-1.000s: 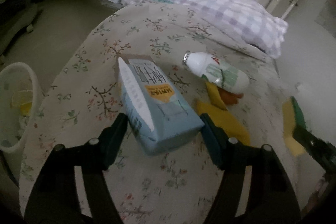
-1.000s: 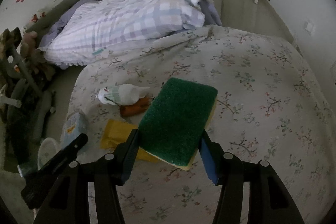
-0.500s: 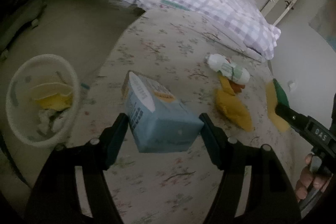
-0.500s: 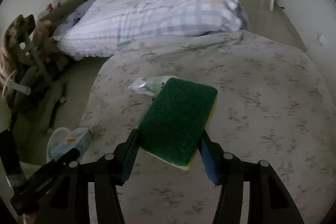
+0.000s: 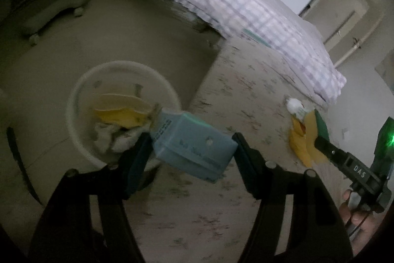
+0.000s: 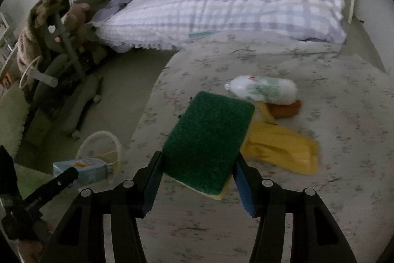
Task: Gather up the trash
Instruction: 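Carry both tools over the wastebasket and open them to drop carton and sponge, then reach the right tool to the yellow snack packet and grasp it, then grasp the orange item with the left tool while the right tool holds the yellow packet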
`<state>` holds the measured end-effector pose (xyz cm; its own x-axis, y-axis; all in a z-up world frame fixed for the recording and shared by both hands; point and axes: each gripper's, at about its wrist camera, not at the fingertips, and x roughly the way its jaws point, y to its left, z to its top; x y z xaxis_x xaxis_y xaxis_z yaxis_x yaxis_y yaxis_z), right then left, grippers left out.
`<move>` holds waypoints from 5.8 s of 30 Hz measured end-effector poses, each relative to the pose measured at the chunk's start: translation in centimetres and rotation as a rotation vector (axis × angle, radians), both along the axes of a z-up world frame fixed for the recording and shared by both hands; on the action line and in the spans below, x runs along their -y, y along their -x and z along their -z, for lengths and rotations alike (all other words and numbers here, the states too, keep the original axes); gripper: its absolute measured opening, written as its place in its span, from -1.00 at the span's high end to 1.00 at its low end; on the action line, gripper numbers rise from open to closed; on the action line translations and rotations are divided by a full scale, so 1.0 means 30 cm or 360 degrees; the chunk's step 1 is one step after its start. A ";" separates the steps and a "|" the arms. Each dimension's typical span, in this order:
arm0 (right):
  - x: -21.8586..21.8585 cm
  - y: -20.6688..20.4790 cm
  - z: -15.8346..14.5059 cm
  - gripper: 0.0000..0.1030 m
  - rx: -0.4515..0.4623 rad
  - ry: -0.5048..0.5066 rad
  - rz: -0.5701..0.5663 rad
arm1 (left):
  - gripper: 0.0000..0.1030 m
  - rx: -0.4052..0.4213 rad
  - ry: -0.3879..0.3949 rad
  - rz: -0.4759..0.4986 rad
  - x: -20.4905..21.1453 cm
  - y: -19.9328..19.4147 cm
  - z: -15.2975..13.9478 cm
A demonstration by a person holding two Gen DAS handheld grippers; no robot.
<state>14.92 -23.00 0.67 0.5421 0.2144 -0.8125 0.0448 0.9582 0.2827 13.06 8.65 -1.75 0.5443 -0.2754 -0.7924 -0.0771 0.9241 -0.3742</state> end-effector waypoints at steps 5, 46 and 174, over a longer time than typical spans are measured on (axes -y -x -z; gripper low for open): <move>-0.098 -0.018 0.018 -0.10 -0.0004 -0.0017 -0.0061 | -0.32 -0.0033 0.0016 -0.0034 -0.105 0.010 0.021; -0.665 -0.108 0.194 -0.40 -0.0060 -0.0179 -0.0549 | -0.89 -0.0271 -0.0387 -0.0208 -0.416 0.119 0.071; 0.769 0.151 -0.014 0.44 -0.0123 -0.0094 0.0414 | 0.79 -0.0053 -0.0061 0.0769 0.837 -0.096 0.083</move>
